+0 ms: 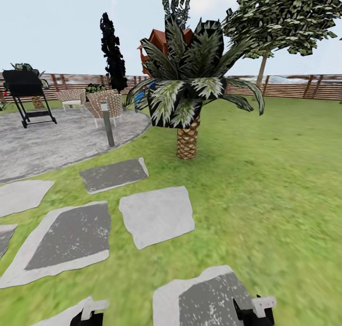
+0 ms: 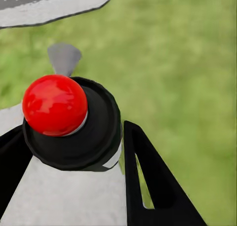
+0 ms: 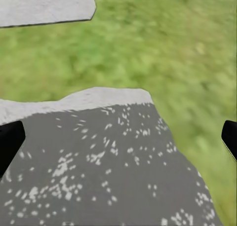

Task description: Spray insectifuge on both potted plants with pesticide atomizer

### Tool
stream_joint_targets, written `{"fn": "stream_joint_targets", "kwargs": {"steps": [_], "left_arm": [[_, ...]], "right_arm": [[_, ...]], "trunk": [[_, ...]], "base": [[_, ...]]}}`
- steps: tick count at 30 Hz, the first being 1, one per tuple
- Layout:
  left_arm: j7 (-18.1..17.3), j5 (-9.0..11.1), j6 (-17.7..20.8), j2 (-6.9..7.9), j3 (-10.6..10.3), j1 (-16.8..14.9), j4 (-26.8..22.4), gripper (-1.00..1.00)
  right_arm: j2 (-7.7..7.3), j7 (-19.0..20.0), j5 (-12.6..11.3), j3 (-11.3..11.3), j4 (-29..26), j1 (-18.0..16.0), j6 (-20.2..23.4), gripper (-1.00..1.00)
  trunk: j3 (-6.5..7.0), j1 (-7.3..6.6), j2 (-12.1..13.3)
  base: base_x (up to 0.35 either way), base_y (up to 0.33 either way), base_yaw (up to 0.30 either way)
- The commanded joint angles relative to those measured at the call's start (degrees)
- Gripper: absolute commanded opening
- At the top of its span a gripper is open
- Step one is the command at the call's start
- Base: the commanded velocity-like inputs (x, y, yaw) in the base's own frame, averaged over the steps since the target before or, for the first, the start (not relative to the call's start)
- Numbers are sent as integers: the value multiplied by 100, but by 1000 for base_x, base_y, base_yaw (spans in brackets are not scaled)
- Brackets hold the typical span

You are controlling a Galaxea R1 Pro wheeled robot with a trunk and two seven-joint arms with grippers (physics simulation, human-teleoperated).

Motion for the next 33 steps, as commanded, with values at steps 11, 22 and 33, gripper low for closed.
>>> {"fn": "stream_joint_targets", "kwargs": {"steps": [11, 22, 33], "left_arm": [[23, -61, -23, -1, 25, -5, 9, -100], [23, -61, -22, -1, 25, -5, 9, -100], [23, -61, -23, -1, 24, 30, 9, -100]], "right_arm": [[-2, 47, -62, 28, 5, -3, -17, 100], [4, 47, -62, 26, 5, -3, -17, 100], [7, 47, -62, 28, 5, -3, -17, 100]], "trunk": [[-5, 2, -2], [-5, 2, -2], [-5, 2, -2]], "base": [[340, 0, 0], [340, 0, 0], [340, 0, -220]]}}
